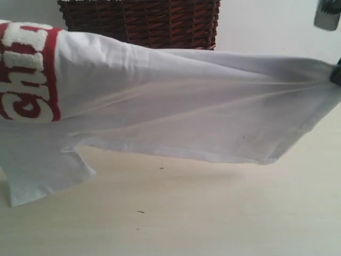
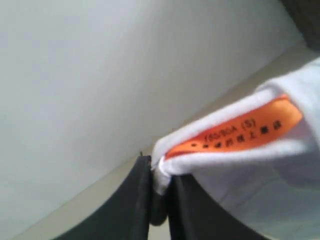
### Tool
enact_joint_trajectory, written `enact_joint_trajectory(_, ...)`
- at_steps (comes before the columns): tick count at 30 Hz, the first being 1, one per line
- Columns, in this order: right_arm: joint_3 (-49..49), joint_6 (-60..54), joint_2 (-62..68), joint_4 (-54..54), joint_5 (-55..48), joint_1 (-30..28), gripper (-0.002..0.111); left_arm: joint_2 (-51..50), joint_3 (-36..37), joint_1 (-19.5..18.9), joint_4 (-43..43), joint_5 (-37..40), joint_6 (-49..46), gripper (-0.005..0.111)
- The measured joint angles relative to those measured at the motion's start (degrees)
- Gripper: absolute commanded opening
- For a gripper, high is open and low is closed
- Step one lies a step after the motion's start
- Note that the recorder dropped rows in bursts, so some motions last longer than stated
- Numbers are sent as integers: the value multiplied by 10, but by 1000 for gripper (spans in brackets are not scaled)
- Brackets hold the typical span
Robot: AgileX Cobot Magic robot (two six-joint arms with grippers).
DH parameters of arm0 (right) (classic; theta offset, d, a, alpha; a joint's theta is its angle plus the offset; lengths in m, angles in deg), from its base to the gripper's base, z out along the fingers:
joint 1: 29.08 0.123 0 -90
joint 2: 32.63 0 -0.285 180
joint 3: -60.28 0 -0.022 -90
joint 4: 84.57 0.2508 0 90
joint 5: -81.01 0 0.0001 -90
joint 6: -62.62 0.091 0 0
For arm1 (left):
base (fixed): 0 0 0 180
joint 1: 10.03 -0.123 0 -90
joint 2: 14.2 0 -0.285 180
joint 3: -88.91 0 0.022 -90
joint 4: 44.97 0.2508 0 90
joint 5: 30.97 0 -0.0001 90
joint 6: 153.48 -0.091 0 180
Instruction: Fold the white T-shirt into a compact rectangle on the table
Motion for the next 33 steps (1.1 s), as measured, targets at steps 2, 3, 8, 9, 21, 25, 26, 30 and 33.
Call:
enact_joint_trajectory(2,0,0,-35,-1,-10,-1,0,31,0,0,-1,7,14,0)
enact_joint_trajectory(3,0,0,-56,-2,-19,-1,0,44,-1,0,-1,15,18,0)
enact_joint_trajectory(8,0,20,-117,-6,-37,-1,0,98,-1,0,-3,73,22,0)
enact_joint_trajectory(9,0,31,-127,-2,-38,-1,0,109,-1,0,-7,85,22,0)
enact_joint_trajectory(21,0,56,-244,55,-42,25,0,223,-43,0,-56,123,26,0)
enact_joint_trajectory(25,0,58,-276,48,-44,31,0,233,-75,0,-59,126,26,0)
enact_joint_trajectory(26,0,59,-282,48,-44,31,0,236,-80,0,-59,132,26,0)
enact_joint_trajectory(30,0,75,-289,52,-45,31,0,243,-93,0,-59,162,26,0)
enact_joint_trajectory(33,0,80,-289,59,-46,31,0,248,-98,0,-59,174,26,0)
